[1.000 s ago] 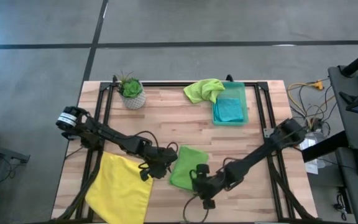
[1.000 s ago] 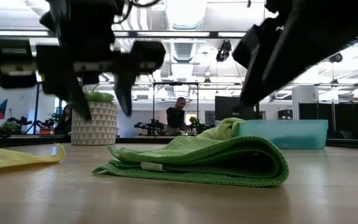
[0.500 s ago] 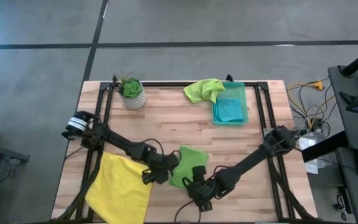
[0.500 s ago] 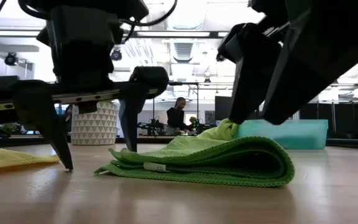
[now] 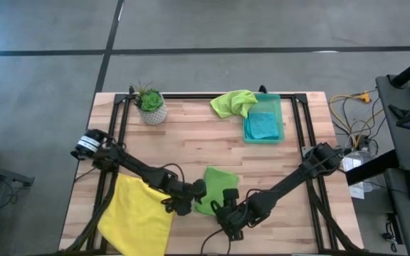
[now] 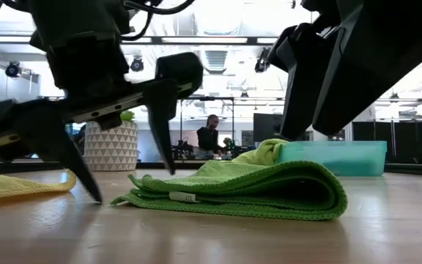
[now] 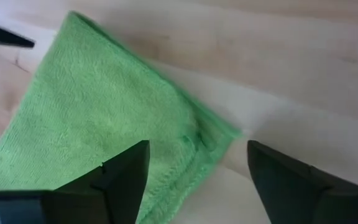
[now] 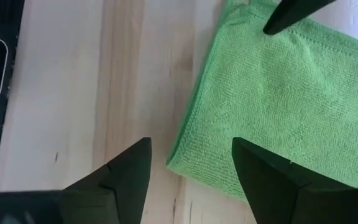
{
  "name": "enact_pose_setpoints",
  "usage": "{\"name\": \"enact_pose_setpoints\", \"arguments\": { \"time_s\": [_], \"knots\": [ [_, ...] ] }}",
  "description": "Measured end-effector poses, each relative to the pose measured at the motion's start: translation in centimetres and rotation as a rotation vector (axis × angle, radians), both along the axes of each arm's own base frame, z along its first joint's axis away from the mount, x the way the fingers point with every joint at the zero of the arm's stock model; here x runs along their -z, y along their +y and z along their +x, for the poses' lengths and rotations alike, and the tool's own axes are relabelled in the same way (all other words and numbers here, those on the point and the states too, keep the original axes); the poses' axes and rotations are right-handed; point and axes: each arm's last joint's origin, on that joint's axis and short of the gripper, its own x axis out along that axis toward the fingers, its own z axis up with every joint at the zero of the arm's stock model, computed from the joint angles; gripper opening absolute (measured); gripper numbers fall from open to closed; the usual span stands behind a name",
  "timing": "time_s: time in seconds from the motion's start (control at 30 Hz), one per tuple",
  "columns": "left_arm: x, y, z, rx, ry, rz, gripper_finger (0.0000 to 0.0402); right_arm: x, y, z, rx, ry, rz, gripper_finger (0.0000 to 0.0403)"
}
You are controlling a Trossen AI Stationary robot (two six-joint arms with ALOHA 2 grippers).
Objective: Fold microfiber towels
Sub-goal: Fold the green towel
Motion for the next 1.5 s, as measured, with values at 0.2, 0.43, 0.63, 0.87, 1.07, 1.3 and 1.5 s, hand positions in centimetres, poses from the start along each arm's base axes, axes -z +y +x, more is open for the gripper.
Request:
{"name": "enact_pose_setpoints", "arguments": {
  "time_s": [0.2, 0.43, 0.63, 0.87, 1.07, 1.3, 1.5],
  "knots": [
    [2.2, -0.3, 0.3, -0.008, 0.071, 0.01, 0.0209, 0.0, 0.0, 0.0, 0.006, 0.004, 0.001, 0.0219],
    [3.0, -0.3, 0.3, -0.079, 0.132, -0.023, 0.0132, 0.0, 0.0, -0.1, 0.008, 0.009, -0.001, 0.0219],
    [3.2, -0.3, 0.2, -0.1, 0.157, -0.027, 0.0042, 0.1, -0.1, -0.1, 0.009, 0.015, -0.005, 0.0219],
    [3.2, -0.2, 0.2, -0.129, 0.164, -0.034, 0.001, 0.1, -0.1, -0.1, 0.007, 0.016, -0.007, 0.0219],
    [3.3, -0.1, 0.2, -0.134, 0.166, -0.036, 0.0003, 0.2, -0.2, -0.1, -0.054, 0.004, -0.052, 0.0219],
    [3.1, 0.0, 0.3, -0.165, 0.175, -0.052, 0.0001, 1.2, -0.3, -0.5, -0.23, -0.003, -0.132, 0.0219],
    [3.1, 0.0, 0.4, -0.188, 0.174, -0.057, 0.0001, 1.6, -0.1, -0.2, -0.344, -0.06, -0.165, 0.0219]
  ]
}}
